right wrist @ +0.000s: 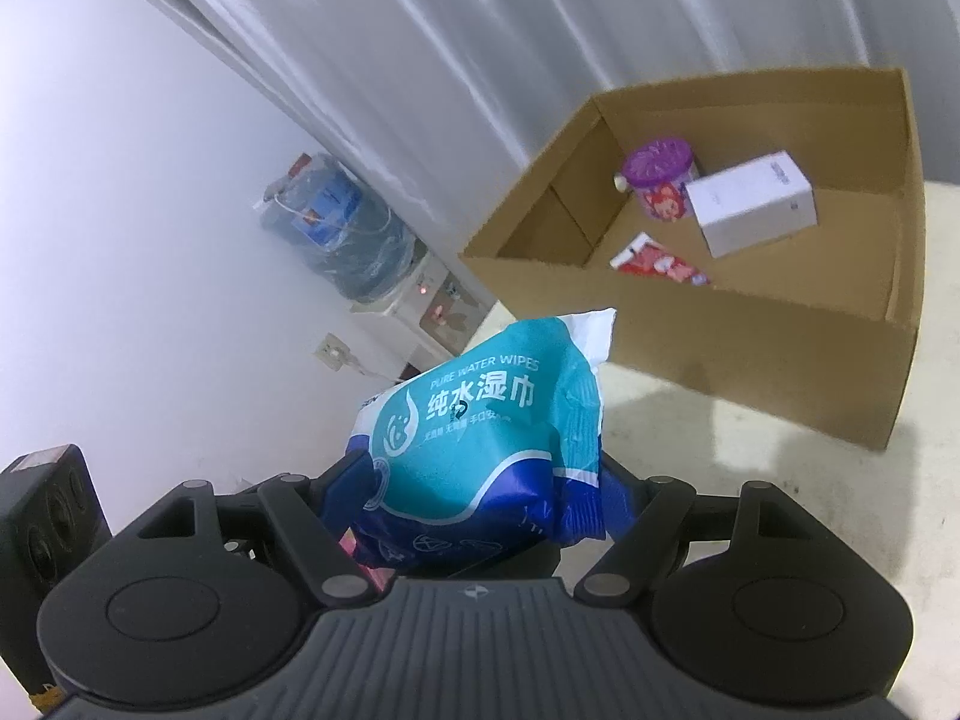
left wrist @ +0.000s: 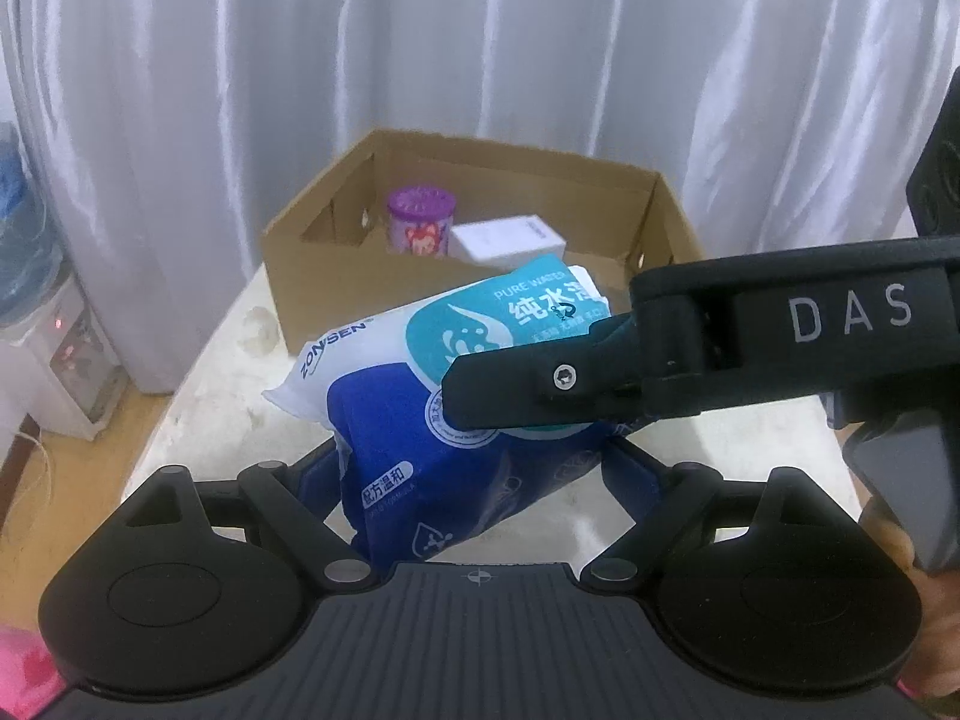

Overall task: Organize objects
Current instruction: 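Lift the wet-wipes pack with the right gripper toward the cardboard box, then lower the wet-wipes pack into the cardboard box and open the right gripper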

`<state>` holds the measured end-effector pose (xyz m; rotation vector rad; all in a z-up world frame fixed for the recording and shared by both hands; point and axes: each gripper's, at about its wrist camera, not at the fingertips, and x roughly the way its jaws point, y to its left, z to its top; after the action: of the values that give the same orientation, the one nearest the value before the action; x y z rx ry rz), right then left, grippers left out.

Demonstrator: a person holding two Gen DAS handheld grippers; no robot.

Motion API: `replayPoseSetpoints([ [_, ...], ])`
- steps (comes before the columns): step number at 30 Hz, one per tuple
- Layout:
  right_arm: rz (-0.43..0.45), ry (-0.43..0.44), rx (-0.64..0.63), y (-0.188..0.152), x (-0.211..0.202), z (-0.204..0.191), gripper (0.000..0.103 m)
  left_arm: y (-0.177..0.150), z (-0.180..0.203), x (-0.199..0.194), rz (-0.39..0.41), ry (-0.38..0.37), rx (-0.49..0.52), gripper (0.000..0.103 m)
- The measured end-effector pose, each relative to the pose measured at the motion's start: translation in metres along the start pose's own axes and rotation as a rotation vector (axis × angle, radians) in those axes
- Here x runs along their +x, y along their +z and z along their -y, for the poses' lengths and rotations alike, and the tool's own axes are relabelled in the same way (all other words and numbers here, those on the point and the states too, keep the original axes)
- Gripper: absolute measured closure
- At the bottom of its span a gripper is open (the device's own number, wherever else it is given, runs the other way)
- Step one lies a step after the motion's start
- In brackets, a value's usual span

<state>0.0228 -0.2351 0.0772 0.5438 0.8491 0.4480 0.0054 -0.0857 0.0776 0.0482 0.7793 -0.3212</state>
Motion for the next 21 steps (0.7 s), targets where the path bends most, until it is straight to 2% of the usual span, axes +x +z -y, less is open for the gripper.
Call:
replayPoseSetpoints([
  [6, 0.049, 0.01, -0.002, 0.036, -0.018, 0.011, 0.023, 0.035, 0.009, 0.005, 0.051, -0.039, -0.001, 0.015],
  [13, 0.091, -0.048, -0.055, 0.092, -0.035, 0.033, 0.023, 0.087, 0.028, 0.04, 0.093, -0.101, 0.02, 0.015],
  [16, 0.062, -0.089, -0.07, 0.118, -0.03, 0.051, 0.023, 0.103, 0.032, 0.066, 0.073, -0.138, 0.01, 0.015],
  [21, -0.041, -0.145, -0.108, 0.152, -0.009, 0.079, 0.024, 0.114, 0.034, 0.114, -0.002, -0.193, -0.051, 0.015],
])
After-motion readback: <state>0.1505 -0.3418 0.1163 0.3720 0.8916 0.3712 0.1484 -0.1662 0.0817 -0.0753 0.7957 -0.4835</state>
